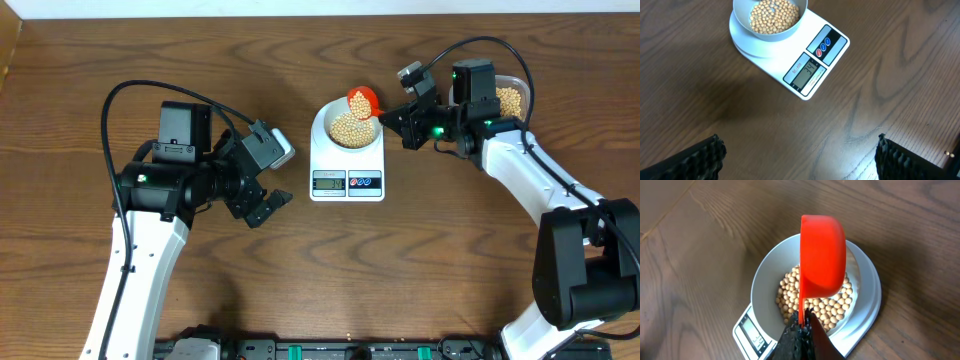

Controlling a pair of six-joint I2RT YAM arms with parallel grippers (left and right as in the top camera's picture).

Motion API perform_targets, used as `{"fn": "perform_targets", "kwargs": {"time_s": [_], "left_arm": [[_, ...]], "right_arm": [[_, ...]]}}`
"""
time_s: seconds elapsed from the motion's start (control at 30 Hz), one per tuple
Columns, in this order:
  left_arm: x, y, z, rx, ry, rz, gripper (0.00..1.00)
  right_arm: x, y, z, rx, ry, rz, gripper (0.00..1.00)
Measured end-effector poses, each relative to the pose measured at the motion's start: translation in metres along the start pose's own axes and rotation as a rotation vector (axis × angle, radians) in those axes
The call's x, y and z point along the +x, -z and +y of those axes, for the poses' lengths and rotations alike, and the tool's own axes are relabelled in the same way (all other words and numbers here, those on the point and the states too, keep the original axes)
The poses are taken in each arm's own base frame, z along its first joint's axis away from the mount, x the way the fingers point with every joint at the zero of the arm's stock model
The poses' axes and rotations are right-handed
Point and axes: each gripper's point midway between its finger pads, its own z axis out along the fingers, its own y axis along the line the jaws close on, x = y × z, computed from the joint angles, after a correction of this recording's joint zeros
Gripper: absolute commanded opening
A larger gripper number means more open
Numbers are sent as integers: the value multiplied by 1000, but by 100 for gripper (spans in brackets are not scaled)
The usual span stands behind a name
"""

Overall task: Scoop item into bowl and weigh 50g on scale
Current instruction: 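Tilt the scoop with the right gripper to pour beans into bowl, then hold the scoop tilted over the bowl while the scale reading settles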

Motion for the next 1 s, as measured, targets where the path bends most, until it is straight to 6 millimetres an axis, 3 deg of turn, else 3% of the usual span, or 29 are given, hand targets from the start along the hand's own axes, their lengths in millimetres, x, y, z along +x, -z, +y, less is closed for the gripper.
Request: {"fn": "perform_targets", "kwargs": {"time_s": [1.0], "left_arm": [[0, 0, 0, 0, 0, 0, 98]], "right_arm": [[-1, 0, -2, 11, 97, -4, 1]]}}
